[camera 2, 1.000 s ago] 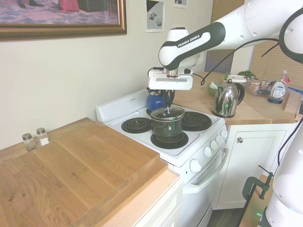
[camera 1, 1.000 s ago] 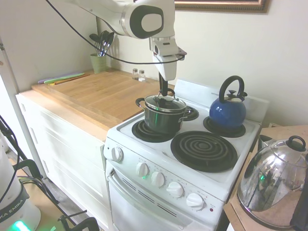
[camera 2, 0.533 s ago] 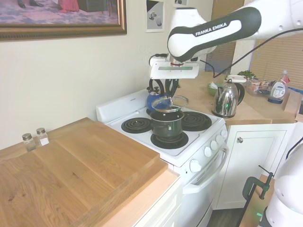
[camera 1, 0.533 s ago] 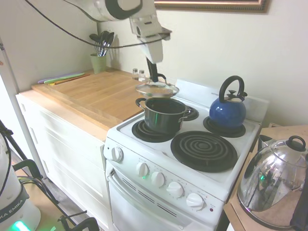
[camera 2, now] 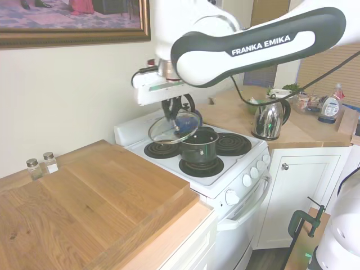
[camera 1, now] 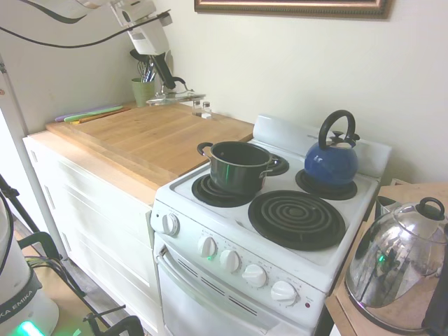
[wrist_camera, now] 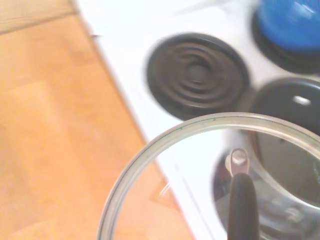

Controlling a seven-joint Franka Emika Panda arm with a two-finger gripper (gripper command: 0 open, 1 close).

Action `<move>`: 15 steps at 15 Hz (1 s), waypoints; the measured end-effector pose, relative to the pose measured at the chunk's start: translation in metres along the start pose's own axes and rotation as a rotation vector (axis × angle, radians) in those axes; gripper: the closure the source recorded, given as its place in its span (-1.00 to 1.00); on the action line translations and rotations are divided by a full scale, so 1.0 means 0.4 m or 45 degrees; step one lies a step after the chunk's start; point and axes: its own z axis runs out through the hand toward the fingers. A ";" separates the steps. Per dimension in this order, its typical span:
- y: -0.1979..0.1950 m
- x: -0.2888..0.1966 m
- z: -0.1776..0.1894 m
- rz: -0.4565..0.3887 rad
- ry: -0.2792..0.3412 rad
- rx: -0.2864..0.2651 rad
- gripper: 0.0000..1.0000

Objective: Uncover the lid of the pot

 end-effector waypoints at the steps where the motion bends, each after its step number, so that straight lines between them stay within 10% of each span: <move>1: -0.047 -0.027 0.006 -0.040 0.010 -0.001 1.00; 15: -0.507 -0.127 0.346 -0.308 -0.173 -0.198 1.00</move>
